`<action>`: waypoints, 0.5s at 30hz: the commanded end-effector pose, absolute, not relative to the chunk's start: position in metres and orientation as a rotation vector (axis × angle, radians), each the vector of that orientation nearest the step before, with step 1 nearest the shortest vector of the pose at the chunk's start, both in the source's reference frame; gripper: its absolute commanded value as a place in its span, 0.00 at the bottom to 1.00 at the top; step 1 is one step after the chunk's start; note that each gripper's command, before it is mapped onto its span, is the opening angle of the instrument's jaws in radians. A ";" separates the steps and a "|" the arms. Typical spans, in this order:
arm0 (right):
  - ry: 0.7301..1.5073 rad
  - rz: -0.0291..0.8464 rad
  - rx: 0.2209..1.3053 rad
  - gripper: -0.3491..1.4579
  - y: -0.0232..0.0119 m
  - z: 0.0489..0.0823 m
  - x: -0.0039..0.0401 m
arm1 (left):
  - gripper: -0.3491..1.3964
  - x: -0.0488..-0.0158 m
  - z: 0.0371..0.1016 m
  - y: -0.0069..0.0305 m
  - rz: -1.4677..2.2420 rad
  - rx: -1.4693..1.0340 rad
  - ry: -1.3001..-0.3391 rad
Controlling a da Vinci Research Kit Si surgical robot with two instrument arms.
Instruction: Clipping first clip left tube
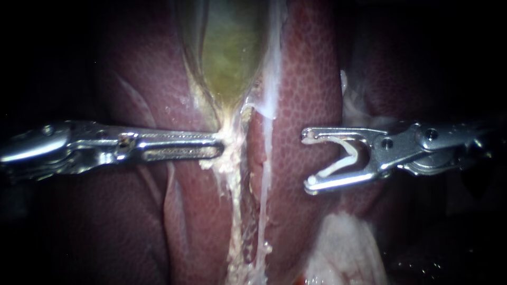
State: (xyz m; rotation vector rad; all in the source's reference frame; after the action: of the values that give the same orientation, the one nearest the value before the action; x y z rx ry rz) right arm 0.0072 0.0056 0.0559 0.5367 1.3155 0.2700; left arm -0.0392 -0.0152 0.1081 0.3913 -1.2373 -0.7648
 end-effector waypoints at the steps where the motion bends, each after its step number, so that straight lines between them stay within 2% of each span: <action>1: 1.316 0.270 0.537 0.52 0.0056 0.0559 0.0072 | 0.00 -0.0392 0.1082 -0.0152 -0.765 0.391 -1.237; 11: 1.316 0.270 0.537 0.52 0.0056 0.0560 0.0072 | 0.00 -0.0389 0.1078 -0.0150 -0.764 0.395 -1.238; 15: 1.316 0.270 0.537 0.52 0.0056 0.0560 0.0072 | 0.00 -0.0378 0.1058 -0.0137 -0.773 0.407 -1.237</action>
State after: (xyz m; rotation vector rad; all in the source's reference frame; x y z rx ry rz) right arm 0.0072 0.0056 0.0560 0.5367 1.3156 0.2698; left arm -0.0375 -0.0132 0.1052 0.4103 -1.2395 -0.7803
